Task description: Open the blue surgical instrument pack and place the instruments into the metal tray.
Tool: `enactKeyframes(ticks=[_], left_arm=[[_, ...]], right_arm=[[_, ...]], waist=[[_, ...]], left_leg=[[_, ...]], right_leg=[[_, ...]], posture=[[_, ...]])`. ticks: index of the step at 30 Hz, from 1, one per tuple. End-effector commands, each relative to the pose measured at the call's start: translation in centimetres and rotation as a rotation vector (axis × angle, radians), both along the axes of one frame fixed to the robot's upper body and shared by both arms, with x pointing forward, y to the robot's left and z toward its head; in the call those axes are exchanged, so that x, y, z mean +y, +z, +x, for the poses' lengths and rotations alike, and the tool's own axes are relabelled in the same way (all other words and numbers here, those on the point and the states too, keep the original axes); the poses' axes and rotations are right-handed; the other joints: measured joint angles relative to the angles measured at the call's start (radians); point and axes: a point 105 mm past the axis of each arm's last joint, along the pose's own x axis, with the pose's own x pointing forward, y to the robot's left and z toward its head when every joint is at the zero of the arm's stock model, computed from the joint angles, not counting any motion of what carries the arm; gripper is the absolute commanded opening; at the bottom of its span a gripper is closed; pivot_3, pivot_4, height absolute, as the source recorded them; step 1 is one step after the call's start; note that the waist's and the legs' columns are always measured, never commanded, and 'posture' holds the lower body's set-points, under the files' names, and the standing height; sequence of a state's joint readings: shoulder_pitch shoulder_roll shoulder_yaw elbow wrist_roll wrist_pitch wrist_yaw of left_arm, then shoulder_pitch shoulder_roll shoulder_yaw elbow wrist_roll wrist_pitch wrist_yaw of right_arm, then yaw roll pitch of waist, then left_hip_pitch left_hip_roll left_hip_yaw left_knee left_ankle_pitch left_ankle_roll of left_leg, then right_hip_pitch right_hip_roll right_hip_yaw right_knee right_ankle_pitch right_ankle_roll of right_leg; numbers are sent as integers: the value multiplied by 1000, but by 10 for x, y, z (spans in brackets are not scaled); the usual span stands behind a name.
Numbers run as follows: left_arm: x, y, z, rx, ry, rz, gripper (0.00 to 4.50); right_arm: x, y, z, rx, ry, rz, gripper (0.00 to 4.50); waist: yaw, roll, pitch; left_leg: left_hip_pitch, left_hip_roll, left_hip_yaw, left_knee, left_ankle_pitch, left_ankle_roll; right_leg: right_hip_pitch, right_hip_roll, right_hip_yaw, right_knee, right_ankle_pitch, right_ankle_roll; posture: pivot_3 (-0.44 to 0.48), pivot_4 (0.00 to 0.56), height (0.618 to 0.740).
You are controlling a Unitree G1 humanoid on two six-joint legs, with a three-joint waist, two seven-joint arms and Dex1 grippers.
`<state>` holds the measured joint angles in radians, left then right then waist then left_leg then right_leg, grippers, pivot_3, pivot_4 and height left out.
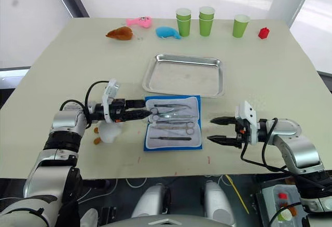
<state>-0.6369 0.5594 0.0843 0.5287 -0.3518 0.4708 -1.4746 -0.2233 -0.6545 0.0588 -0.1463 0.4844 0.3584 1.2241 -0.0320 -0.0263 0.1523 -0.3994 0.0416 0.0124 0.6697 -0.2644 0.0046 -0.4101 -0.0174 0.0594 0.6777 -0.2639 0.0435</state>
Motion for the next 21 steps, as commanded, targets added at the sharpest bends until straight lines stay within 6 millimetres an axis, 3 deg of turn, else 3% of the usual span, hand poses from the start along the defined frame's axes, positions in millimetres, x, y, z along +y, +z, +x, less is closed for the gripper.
enactKeyframes(ticks=[1,5,10,15,21], left_arm=[[-3,22,1,-137,-10,-36,4500],[0,45,2,-278,-9,-50,4500],[10,51,-12,-393,-96,93,4500],[16,65,-29,-473,-186,152,4500],[23,69,-51,-509,-252,230,4500]], right_arm=[[3,11,0,-50,13,31,4483],[8,17,2,-81,16,59,4483],[8,19,7,-130,14,53,4483],[11,19,12,-175,19,51,4483],[15,17,17,-212,26,46,4483]], waist=[[3,0,0],[4,0,1],[-3,-1,3],[-3,0,4],[-4,0,5]], left_leg=[[0,0,0,0,0,0],[-1,0,0,0,0,0],[0,0,0,0,0,0],[0,0,0,0,0,0],[0,0,0,0,0,0]], right_leg=[[0,0,0,0,0,0],[0,0,0,-1,0,0],[0,0,-1,0,0,0],[0,0,-1,0,0,0],[0,0,-1,0,0,0]], posture=[[0,150,740],[0,150,740],[0,150,740],[0,150,740],[0,150,740]])
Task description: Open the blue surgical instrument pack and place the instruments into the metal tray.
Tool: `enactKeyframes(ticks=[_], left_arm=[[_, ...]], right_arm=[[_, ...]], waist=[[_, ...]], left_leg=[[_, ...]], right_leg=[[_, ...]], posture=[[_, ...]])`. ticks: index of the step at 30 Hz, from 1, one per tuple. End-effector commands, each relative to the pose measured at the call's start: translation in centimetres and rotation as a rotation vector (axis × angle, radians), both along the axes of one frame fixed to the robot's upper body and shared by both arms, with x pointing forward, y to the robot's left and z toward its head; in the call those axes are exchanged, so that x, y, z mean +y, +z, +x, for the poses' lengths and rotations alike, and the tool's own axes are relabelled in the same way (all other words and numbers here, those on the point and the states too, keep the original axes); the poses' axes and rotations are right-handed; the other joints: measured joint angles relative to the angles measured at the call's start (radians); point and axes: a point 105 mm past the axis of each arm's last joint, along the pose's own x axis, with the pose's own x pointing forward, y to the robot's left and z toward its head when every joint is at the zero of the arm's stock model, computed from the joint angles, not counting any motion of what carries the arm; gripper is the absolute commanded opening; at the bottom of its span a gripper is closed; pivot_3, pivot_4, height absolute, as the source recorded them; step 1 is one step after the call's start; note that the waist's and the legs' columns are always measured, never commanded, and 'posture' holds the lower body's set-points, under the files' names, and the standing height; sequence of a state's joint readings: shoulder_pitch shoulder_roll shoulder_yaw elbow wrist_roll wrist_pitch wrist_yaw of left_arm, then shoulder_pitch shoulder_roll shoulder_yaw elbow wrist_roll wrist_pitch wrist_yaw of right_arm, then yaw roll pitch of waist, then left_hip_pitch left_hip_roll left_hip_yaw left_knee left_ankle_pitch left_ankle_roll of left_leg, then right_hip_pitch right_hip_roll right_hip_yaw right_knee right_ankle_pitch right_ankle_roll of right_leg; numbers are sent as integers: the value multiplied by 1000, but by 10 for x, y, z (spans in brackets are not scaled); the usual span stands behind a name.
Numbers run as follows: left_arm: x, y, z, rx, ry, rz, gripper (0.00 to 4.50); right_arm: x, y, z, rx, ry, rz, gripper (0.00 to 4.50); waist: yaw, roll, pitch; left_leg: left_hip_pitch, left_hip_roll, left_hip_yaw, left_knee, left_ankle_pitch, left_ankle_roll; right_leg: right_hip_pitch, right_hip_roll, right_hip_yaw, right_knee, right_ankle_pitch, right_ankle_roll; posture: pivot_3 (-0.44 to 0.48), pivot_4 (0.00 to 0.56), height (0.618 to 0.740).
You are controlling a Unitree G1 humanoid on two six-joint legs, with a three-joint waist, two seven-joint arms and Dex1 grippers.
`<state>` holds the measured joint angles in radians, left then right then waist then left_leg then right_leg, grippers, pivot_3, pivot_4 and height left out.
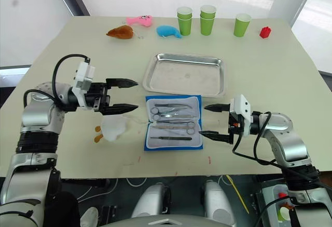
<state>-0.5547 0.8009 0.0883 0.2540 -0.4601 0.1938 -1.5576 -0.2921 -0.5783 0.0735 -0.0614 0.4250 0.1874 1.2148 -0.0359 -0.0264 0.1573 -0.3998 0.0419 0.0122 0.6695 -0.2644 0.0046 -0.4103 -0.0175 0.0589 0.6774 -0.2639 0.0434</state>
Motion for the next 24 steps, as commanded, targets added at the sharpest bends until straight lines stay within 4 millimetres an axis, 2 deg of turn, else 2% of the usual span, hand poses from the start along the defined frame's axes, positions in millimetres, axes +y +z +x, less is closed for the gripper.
enactKeyframes(ticks=[1,8,14,20,24], left_arm=[[-2,9,-20,-52,-110,36,4500],[1,1,-31,-62,-129,58,4500],[-1,-10,-35,-77,-141,46,4500],[-2,-16,-34,-81,-148,38,4500],[-3,-19,-33,-85,-155,36,4500]], right_arm=[[5,6,2,-60,23,-1,4483],[19,3,13,-119,39,-10,4483],[34,-1,30,-150,63,-17,4483],[43,-18,41,-145,89,-57,4483],[45,-39,41,-100,106,-116,4483]], waist=[[0,0,0],[0,1,1],[-2,1,2],[-1,1,2],[-2,2,2]], left_leg=[[0,0,0,0,0,0],[0,0,0,0,0,0],[0,0,1,0,0,0],[0,0,1,0,0,0],[0,0,1,0,0,0]], right_leg=[[0,0,0,0,0,0],[0,0,0,1,0,0],[0,0,0,1,0,0],[0,0,0,0,0,0],[0,0,0,1,0,0]], posture=[[0,150,740],[0,150,740],[0,150,740],[0,150,740],[0,150,740]])
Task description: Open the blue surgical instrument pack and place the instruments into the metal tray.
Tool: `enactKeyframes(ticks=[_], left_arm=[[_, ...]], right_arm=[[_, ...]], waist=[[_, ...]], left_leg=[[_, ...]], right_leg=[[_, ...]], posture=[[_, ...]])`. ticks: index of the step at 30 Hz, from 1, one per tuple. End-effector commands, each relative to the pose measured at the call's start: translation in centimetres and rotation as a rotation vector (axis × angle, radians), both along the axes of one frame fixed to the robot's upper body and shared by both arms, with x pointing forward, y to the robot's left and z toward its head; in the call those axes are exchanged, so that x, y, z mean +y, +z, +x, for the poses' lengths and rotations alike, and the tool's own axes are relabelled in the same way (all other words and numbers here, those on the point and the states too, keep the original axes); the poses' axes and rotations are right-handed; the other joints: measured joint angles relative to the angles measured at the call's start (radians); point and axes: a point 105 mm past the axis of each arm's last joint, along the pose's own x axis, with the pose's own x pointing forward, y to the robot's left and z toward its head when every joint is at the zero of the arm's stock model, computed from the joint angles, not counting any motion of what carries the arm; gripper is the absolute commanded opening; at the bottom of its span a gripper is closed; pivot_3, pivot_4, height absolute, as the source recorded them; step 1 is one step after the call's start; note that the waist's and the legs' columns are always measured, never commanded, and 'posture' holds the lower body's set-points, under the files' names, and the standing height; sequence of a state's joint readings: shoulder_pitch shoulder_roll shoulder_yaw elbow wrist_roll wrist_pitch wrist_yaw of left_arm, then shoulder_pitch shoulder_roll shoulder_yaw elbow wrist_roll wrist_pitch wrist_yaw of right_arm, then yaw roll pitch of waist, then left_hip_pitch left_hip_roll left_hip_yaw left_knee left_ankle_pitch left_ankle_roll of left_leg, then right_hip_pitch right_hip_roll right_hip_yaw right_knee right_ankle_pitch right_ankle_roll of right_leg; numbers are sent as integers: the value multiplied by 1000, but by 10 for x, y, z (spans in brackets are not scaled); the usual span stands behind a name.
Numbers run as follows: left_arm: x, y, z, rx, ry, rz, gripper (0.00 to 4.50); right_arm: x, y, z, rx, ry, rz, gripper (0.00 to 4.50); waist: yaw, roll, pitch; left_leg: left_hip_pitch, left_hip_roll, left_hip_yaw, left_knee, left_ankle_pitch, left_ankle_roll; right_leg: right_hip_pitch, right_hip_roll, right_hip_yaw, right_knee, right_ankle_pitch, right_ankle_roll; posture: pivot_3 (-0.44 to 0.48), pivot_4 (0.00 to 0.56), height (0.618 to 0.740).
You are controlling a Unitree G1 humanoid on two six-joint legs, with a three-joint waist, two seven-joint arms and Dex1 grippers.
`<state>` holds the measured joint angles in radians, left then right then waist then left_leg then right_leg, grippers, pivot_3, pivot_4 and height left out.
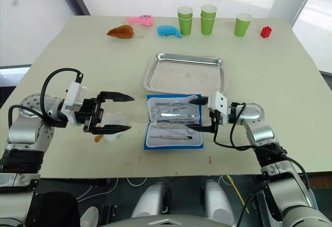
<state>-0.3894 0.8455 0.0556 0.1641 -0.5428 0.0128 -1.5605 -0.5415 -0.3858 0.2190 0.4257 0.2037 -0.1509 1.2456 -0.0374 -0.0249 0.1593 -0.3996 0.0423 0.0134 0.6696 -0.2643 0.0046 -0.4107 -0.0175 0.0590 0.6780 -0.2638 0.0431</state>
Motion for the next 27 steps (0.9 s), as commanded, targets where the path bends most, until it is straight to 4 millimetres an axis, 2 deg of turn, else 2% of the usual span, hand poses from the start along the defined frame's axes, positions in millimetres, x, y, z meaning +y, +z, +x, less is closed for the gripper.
enactKeyframes(ticks=[1,7,14,21,27], left_arm=[[-2,2,-5,-19,-69,4,4500],[-2,1,-3,-19,-69,-2,4500],[-6,-2,2,-12,-71,-23,4500],[-8,-4,12,-8,-56,-58,4500],[-6,-4,21,-4,-34,-64,4500]], right_arm=[[2,-9,0,4,19,-38,4483],[-4,-43,0,129,-35,-104,4483],[-10,-71,-10,275,-61,-182,4483],[-16,-90,-16,341,-87,-263,4483],[-16,-96,-18,361,-105,-284,4483]], waist=[[-1,0,0],[-4,0,0],[-3,-1,-2],[-3,-4,-6],[-3,-4,-7]], left_leg=[[0,0,0,0,0,0],[1,0,0,0,0,0],[3,0,0,0,0,0],[7,0,0,0,0,0],[18,0,0,-1,0,0]], right_leg=[[0,0,0,0,0,0],[0,0,0,1,0,0],[2,0,0,1,0,0],[4,1,0,1,0,0],[16,1,0,-1,0,0]], posture=[[0,150,740],[0,150,740],[0,150,740],[0,150,740],[0,150,740]])
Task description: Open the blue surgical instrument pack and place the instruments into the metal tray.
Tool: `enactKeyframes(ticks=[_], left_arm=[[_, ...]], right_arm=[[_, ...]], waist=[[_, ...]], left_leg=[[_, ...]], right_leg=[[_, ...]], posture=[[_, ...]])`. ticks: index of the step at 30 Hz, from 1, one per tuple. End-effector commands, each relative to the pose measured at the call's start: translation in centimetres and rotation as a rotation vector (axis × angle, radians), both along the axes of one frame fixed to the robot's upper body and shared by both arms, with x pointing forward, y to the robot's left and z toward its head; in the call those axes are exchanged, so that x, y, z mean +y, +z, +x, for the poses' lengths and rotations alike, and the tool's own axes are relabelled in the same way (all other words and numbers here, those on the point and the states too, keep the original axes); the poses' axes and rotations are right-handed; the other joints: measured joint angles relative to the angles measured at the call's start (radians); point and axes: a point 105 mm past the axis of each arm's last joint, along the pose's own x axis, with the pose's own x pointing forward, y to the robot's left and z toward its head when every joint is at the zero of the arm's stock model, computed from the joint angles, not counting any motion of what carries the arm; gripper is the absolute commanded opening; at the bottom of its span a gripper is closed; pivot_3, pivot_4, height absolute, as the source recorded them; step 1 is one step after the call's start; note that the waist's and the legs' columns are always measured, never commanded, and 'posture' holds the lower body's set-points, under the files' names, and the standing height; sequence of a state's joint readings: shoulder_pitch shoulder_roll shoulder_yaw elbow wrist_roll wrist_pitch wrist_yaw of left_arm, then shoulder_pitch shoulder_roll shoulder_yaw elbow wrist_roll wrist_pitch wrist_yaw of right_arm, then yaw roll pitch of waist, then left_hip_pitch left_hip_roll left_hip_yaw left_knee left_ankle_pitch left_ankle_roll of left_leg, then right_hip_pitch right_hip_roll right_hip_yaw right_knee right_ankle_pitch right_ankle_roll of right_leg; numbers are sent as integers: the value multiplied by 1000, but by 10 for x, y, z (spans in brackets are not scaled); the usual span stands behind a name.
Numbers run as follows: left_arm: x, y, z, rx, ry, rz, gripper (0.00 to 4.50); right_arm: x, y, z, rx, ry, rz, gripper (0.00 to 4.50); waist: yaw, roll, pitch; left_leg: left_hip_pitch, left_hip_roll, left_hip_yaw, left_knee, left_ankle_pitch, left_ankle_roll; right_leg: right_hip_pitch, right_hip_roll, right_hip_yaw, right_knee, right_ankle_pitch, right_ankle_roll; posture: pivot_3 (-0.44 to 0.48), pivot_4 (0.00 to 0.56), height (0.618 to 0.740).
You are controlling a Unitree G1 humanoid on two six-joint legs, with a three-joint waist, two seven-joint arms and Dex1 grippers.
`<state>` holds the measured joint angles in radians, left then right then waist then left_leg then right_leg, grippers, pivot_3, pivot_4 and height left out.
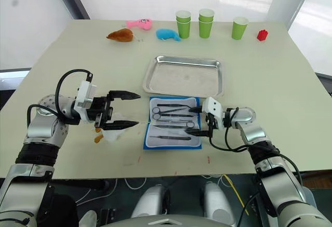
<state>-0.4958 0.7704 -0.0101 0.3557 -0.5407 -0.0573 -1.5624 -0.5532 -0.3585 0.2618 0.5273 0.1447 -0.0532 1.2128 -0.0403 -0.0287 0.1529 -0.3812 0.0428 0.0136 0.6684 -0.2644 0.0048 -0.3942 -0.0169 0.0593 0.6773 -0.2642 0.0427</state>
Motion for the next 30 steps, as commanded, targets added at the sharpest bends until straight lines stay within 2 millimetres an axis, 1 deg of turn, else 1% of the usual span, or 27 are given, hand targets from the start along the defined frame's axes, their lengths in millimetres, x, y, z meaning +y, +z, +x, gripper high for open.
enactKeyframes(ticks=[1,6,12,16,19,21,22,23,26,30], left_arm=[[0,5,1,-26,-44,18,4500],[-3,1,10,-39,-31,46,4500],[-5,-1,22,-48,-15,68,4500],[-6,-7,27,-28,-20,137,4500],[-8,-7,36,-14,-8,168,3862],[-12,-9,42,-25,-11,211,3067],[-13,-12,45,-26,-11,235,2461],[-15,-14,47,-27,-15,260,2054],[-22,-19,57,-29,-5,296,2054],[-30,-26,62,-12,-20,328,2054]], right_arm=[[-17,-61,-22,197,-42,-195,4483],[-10,-59,-19,186,-49,-167,4483],[-6,-59,-19,177,-50,-152,4483],[-5,-60,-20,177,-52,-148,4483],[-4,-60,-20,177,-52,-146,4500],[-4,-60,-19,176,-52,-145,4500],[-3,-60,-19,175,-52,-144,4500],[-3,-60,-19,173,-53,-143,4500],[-2,-60,-18,167,-56,-141,4500],[-1,-61,-17,165,-58,-140,4500]], waist=[[0,-1,-1],[-1,-1,-2],[-5,-2,-2],[-6,-3,-3],[-6,-3,-3],[-6,-3,-3],[-6,-4,-3],[-6,-4,-3],[-8,-4,-4],[-15,-4,-3]], left_leg=[[0,0,0,0,0,0],[0,0,0,0,0,0],[1,1,0,0,0,0],[1,2,0,0,0,0],[1,2,1,0,0,0],[1,2,1,0,0,0],[1,2,1,0,0,0],[1,2,1,0,0,0],[1,2,2,0,0,0],[1,3,1,0,0,0]], right_leg=[[0,0,0,0,0,0],[0,0,0,0,0,0],[0,1,1,0,0,0],[0,2,1,0,0,0],[0,2,2,1,0,0],[0,3,2,0,0,0],[0,3,2,0,0,0],[0,3,2,0,0,0],[0,3,3,1,0,0],[0,4,3,1,0,0]], posture=[[0,150,740],[0,150,740],[0,150,740],[0,150,740],[0,150,740],[0,150,740],[0,150,740],[0,150,740],[0,150,740],[0,150,740]])
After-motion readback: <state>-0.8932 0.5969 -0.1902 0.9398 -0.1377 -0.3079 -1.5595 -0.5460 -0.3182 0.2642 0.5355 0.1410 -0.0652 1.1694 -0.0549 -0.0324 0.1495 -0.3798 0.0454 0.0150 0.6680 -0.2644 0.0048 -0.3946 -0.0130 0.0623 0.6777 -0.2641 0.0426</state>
